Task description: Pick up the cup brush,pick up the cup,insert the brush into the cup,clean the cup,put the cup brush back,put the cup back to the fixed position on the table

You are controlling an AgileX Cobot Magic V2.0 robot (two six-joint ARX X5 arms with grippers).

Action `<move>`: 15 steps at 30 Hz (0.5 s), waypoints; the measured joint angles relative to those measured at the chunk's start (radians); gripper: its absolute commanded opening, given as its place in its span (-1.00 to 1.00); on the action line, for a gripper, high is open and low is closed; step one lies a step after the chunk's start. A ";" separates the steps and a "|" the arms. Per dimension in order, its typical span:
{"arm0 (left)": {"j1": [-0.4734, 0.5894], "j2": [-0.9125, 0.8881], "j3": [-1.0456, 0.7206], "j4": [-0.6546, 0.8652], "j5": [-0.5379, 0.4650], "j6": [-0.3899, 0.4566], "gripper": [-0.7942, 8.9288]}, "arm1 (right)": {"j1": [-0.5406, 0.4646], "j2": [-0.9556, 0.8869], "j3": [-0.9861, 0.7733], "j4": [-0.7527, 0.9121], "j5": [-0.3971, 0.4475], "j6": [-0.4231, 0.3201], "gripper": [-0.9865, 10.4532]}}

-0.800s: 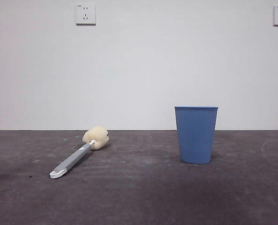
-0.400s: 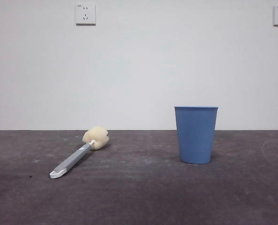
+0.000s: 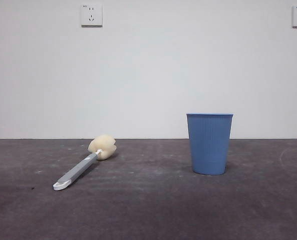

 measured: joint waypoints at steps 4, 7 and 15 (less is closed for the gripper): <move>0.000 0.002 0.000 0.000 0.000 -0.004 0.17 | 0.000 0.000 0.000 0.000 0.000 0.001 0.27; 0.000 0.015 0.000 0.002 0.000 -0.004 0.17 | 0.000 0.000 0.000 0.000 0.000 0.001 0.27; 0.000 0.127 0.001 0.103 0.000 -0.005 0.17 | 0.000 0.000 0.000 0.000 0.000 0.005 0.27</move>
